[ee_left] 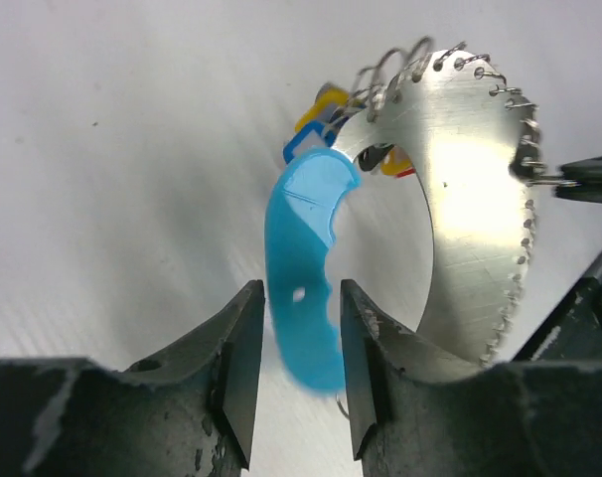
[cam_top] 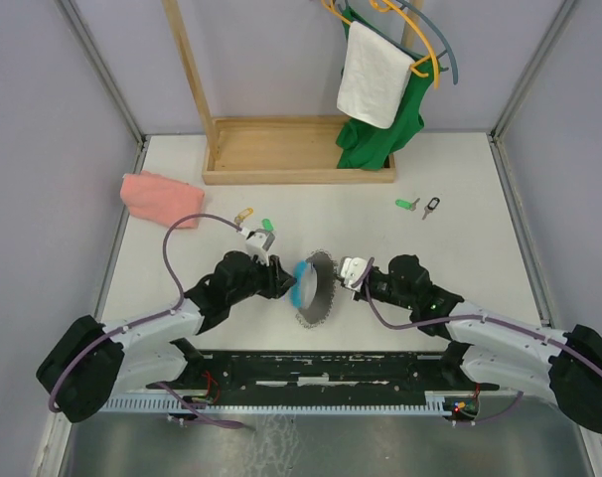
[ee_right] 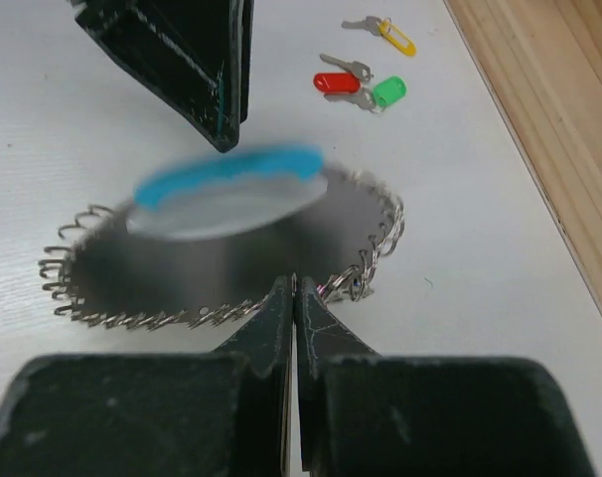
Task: Put the keys on the keyring
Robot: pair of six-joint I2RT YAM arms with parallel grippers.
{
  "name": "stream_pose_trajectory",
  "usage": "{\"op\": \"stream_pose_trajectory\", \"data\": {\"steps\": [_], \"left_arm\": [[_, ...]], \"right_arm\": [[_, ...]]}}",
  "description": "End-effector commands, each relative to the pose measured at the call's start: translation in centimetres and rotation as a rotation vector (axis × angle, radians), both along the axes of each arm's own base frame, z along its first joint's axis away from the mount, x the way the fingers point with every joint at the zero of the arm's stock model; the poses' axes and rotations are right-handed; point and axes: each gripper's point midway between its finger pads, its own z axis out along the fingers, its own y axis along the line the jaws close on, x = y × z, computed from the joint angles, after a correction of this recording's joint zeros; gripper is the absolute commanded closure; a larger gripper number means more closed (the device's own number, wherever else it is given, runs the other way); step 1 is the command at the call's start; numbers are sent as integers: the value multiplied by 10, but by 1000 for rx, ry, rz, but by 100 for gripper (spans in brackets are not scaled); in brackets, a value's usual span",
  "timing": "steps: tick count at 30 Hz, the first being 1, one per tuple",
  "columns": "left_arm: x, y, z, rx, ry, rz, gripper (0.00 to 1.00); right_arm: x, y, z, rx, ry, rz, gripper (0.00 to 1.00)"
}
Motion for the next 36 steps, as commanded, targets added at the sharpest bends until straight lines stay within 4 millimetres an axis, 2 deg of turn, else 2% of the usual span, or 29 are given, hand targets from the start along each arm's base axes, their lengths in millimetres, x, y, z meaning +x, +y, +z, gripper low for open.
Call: {"op": "stream_pose_trajectory", "data": {"steps": [1,7,12,15,25,36], "left_arm": [[27,9,19,-124,-151,140,54],[28,20,32,-74,-334,109,48],[20,9,67,-144,-547,-4,48],[16,3,77,-164,-653,-63,47],[14,-29,63,-75,-848,-315,49],[-8,-49,60,-173,-984,-554,52]], "right_arm": [[7,21,54,143,-77,71,99],[12,24,50,138,-44,104,99],[20,29,49,132,-18,135,99],[24,34,47,139,-13,161,99],[30,45,40,141,-9,239,99],[24,46,43,150,-17,280,99]]}}
